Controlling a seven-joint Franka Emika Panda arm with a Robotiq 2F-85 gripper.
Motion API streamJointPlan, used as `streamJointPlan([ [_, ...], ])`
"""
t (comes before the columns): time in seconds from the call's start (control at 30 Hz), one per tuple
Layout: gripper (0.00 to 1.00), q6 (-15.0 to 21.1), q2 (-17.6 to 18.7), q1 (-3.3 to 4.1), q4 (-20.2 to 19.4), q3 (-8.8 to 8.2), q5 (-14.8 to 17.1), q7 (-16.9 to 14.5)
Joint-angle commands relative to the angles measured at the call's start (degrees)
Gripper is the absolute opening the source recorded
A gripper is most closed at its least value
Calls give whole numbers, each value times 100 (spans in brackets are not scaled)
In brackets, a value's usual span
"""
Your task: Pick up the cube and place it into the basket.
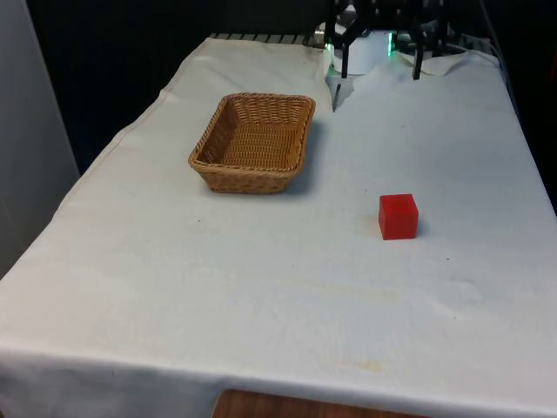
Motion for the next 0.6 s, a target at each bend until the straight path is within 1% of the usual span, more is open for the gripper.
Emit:
streamJointPlan([
  [0.0,100,138,17,-11,-34,11,34,-80],
  [0.07,100,286,74,-11,-80,11,34,-166],
  [0.1,100,286,74,-11,-80,11,34,-166],
  [0.13,100,390,126,-6,-97,17,34,-206],
  [0.17,100,304,109,0,-80,0,0,-172],
  [0.2,100,430,149,-6,-103,23,34,-218],
  [0.37,100,659,327,-6,-86,80,69,-304],
  [0.4,100,693,361,-11,-80,92,80,-321],
  [0.43,100,625,315,0,-92,57,6,-258],
  [0.47,100,722,395,-11,-74,103,92,-338],
  [0.57,100,848,527,-17,-52,143,166,-424],
])
